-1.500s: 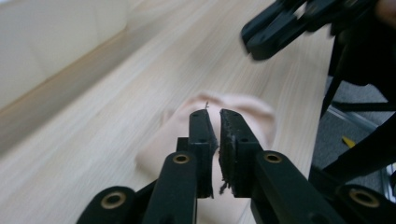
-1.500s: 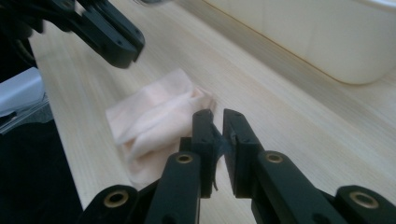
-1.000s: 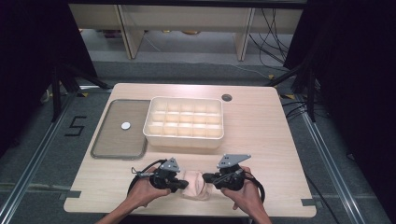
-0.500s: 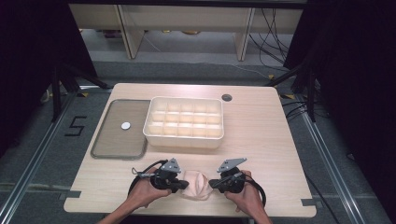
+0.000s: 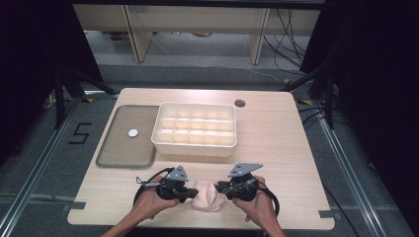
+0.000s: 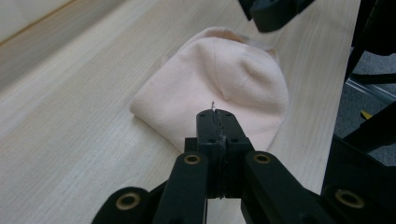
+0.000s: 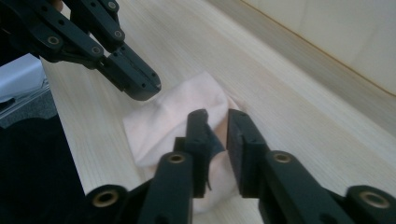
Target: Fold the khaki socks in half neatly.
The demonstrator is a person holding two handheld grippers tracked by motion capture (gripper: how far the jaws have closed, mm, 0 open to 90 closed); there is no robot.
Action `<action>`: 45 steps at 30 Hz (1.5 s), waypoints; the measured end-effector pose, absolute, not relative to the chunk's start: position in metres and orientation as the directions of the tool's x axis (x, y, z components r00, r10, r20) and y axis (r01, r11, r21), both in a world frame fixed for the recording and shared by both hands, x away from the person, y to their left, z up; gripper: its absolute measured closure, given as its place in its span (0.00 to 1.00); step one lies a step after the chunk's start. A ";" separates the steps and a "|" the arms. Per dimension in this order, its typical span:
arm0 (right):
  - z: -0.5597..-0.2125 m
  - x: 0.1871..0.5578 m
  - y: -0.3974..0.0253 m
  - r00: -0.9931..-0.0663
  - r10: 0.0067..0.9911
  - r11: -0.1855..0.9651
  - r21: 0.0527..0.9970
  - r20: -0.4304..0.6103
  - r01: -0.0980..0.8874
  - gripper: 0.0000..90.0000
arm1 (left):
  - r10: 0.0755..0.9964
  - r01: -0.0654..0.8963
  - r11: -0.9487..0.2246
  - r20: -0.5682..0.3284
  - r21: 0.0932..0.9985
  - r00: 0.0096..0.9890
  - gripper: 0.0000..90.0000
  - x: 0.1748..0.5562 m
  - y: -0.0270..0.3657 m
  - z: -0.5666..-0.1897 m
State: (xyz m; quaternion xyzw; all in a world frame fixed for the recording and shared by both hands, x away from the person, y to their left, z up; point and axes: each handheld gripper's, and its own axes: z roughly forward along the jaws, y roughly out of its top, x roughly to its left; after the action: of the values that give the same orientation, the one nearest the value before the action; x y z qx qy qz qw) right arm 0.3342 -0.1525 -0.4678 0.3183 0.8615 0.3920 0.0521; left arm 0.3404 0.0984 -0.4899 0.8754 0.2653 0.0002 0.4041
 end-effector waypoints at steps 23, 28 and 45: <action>-0.463 0.343 -0.148 -0.789 0.578 0.487 0.688 0.209 0.539 1.00 | 0.486 0.474 -0.514 -0.212 0.715 0.847 0.93 0.339 0.114 -0.487; -0.477 0.347 -0.155 -0.769 0.601 0.496 0.653 0.216 0.572 1.00 | 0.468 0.459 -0.517 -0.211 0.722 0.858 0.93 0.337 0.108 -0.487; -0.489 0.348 -0.160 -0.780 0.601 0.545 0.625 0.174 0.559 1.00 | 0.432 0.450 -0.561 -0.218 0.695 0.875 0.98 0.336 0.083 -0.508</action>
State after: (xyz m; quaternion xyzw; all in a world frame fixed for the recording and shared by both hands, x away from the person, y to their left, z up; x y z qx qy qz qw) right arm 0.3480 -0.1601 -0.4891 0.3304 0.8783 0.3443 0.0306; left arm 0.3360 0.0825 -0.5079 0.8833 0.2496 -0.0115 0.3966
